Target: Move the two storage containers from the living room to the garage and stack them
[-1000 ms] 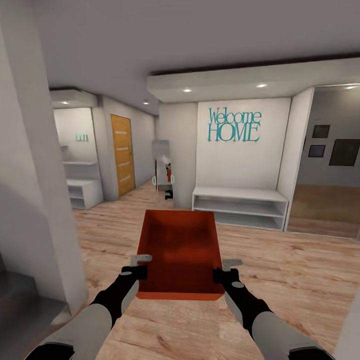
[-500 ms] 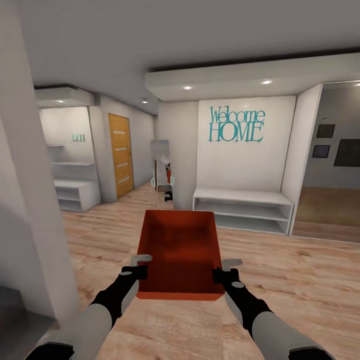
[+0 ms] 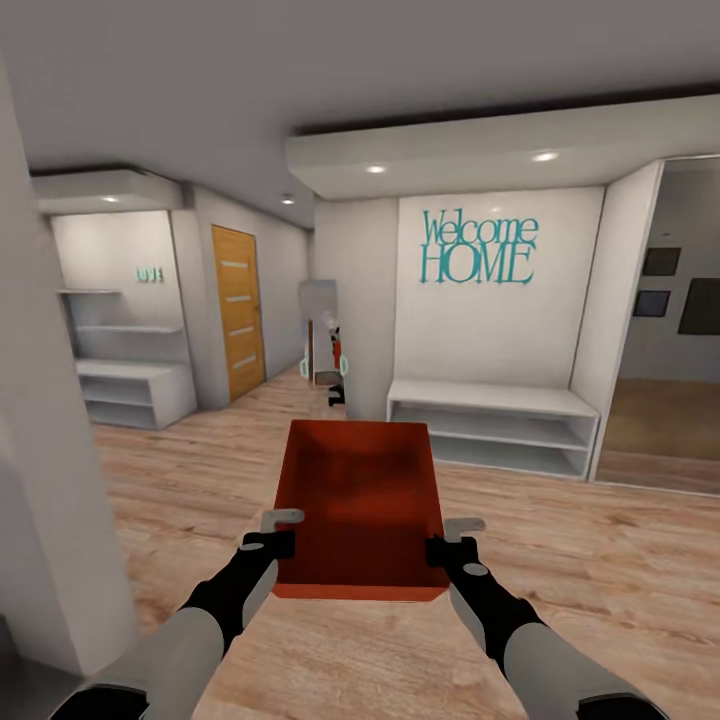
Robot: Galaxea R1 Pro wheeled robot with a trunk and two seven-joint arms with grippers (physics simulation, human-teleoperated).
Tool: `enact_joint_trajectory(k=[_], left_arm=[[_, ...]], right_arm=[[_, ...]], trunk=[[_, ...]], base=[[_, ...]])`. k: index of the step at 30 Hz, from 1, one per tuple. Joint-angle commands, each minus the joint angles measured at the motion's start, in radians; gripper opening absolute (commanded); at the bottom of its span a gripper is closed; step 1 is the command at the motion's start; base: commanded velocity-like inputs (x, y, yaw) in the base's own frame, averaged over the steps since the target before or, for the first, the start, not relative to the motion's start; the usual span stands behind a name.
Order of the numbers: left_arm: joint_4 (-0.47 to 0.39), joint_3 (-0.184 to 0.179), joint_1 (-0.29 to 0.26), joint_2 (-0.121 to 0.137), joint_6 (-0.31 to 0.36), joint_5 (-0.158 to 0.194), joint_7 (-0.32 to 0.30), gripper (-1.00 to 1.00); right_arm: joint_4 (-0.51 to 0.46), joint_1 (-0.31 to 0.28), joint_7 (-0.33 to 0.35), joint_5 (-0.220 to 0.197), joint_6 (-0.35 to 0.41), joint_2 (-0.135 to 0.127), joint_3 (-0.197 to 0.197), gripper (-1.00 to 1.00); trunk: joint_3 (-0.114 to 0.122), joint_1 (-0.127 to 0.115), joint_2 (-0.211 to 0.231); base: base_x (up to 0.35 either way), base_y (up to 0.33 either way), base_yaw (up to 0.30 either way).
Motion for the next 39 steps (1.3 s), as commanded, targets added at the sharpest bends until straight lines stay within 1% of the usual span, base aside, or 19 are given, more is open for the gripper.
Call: enact_joint_trajectory(k=[1,17,23,26,39], left_arm=[[-0.009,0.036,-0.001,0.034,-0.019,-0.02,0.014,-1.0],[-0.009,0.036,-0.001,0.034,-0.019,-0.02,0.014,-1.0],[-0.009,0.036,-0.001,0.034,-0.019,-0.02,0.014,-1.0],[-0.009,0.036,-0.001,0.034,-0.019,-0.02,0.014,-1.0],[-0.009,0.036,-0.001,0.034,-0.019,-0.02,0.014,-1.0]], right_arm=[[0.003,0.0,-0.009,-0.005,-0.002,-0.001,-0.001,-1.0],[0.003,0.0,-0.011,-0.004,-0.003,0.002,0.0,-1.0],[0.004,0.0,-0.046,-0.008,-0.002,0.003,-0.003,-1.0],[0.004,0.0,-0.059,-0.008,-0.002,0.003,-0.003,-1.0],[0.005,0.0,-0.061,-0.006,-0.002,0.003,-0.002,-1.0]], trunk=[[-0.001,0.001,-0.001],[-0.001,0.001,-0.001],[-0.001,0.001,-0.001],[-0.001,0.001,-0.001],[-0.001,0.001,-0.001]], base=[[0.322,0.0,0.0],[0.322,0.0,0.0],[0.322,0.0,0.017],[0.322,0.0,0.225],[0.322,0.0,0.265]])
